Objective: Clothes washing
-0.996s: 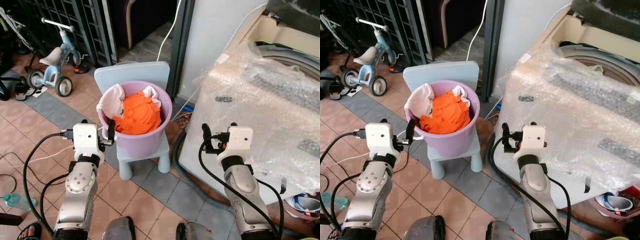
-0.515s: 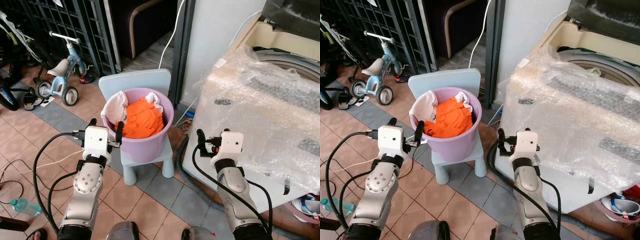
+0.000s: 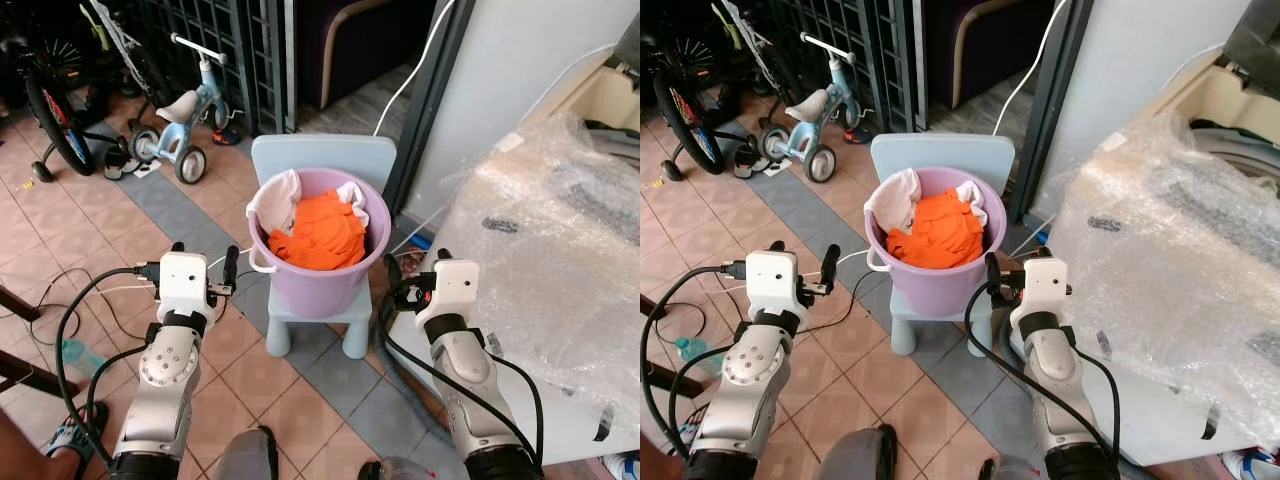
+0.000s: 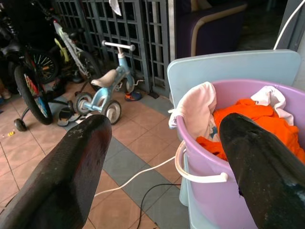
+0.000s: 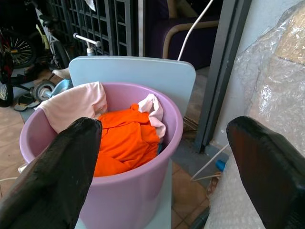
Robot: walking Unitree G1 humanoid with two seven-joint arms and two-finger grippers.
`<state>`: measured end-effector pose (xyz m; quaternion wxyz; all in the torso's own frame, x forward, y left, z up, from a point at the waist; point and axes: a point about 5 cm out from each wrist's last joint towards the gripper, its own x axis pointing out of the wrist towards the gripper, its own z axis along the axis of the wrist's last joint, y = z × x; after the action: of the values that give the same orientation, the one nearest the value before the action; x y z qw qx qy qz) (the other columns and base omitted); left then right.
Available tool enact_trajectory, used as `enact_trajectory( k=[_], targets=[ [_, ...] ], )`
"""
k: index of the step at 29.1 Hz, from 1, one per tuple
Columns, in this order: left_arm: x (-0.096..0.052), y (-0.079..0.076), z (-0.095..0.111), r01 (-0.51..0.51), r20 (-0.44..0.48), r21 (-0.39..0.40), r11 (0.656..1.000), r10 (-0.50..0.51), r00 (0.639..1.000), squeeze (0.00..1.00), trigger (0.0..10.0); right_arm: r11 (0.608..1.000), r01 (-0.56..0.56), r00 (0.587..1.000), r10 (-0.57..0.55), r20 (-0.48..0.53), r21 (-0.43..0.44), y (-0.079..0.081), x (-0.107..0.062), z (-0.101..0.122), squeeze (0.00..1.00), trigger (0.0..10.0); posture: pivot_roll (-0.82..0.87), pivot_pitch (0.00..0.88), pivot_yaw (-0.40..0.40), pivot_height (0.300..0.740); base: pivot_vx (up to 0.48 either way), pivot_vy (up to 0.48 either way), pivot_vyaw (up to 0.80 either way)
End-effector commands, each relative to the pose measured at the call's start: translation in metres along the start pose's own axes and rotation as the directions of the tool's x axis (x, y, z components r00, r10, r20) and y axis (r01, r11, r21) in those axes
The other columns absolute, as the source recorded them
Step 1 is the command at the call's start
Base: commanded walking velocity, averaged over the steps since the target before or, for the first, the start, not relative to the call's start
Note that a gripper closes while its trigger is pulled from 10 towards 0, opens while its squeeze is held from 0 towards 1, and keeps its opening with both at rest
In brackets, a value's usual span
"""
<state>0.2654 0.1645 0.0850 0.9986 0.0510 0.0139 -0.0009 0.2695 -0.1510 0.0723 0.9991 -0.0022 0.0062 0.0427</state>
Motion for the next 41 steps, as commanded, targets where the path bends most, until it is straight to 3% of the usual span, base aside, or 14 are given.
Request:
enact_trajectory(
  k=[1, 16, 27, 41],
  targets=[
    [-0.0003, 0.0033, 0.0018, -0.013, -0.002, -0.006, 1.0, 0.013, 1.0, 0.0, 10.0, 1.0, -0.016, 1.0, 0.016, 0.016, -0.006, 0.0, 0.0, 0.0041, 0.0, 10.0, 0.02, 0.083, -0.016, 0.74, 0.0, 0.454, 0.0],
    [-0.002, 0.005, 0.002, 0.004, -0.034, -0.027, 1.0, -0.005, 0.999, 0.0, 10.0, 0.999, -0.008, 1.0, 0.008, 0.007, 0.036, 0.0, -0.003, 0.003, 0.0, 10.0, 0.03, 0.089, -0.011, 0.74, 0.039, 0.436, 0.0],
    [0.0005, -0.0007, 0.0062, 0.033, -0.024, -0.065, 0.997, -0.035, 0.999, 0.0, 10.0, 1.0, -0.009, 1.0, 0.009, 0.014, 0.016, -0.0011, -0.0026, 0.0057, 0.0, 10.0, 0.02, 0.096, -0.015, 0.74, 0.028, 0.0, 0.0],
    [0.0005, -0.002, 0.0048, 0.032, -0.035, -0.104, 0.994, -0.036, 0.999, 0.0, 10.0, 1.0, -0.017, 1.0, 0.017, 0.009, -0.003, -0.0029, -0.0021, 0.0059, 0.0, 10.0, 0.03, 0.09, -0.031, 0.74, 0.366, 0.0, 0.0]
  ],
)
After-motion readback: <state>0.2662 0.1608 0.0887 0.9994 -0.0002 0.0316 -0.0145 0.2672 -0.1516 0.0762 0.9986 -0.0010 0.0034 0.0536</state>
